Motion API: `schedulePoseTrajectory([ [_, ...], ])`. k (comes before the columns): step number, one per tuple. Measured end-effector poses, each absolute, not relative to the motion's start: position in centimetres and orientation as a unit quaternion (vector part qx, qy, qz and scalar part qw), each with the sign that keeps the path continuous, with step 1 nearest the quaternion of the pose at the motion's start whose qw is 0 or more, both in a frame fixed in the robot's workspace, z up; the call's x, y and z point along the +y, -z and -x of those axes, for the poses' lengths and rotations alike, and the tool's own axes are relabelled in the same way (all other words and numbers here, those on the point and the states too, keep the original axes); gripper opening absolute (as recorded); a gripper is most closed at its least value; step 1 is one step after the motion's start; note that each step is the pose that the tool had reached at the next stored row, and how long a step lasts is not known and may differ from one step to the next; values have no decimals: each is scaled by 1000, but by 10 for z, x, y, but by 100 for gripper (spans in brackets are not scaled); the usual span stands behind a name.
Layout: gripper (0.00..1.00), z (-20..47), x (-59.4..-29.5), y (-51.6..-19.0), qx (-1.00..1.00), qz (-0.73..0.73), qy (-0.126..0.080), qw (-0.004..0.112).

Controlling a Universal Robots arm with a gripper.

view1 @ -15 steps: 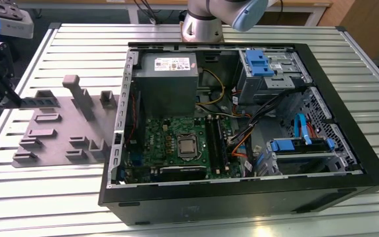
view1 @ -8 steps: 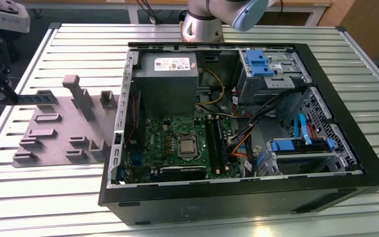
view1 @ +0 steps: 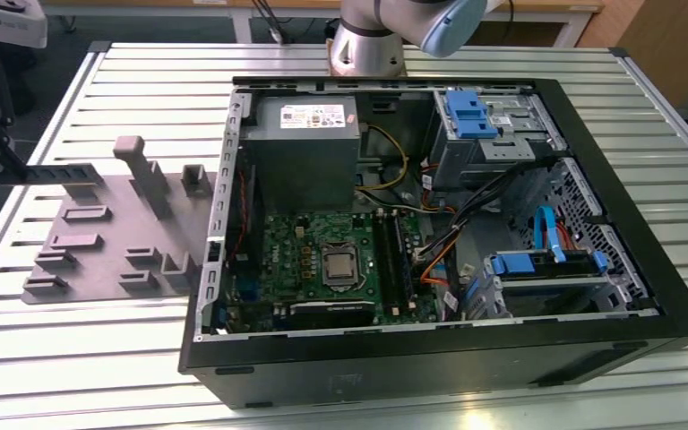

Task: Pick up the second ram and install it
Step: 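Pick up the second ram and move it above second insertion slot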

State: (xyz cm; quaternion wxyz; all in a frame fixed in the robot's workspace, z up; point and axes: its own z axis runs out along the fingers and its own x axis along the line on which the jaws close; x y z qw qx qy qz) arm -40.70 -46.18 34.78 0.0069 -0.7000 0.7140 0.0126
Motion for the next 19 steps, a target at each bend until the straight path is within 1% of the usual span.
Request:
schedulePoseTrajectory([
  [19, 14, 407, -462, -373, 714, 700, -13, 7],
])
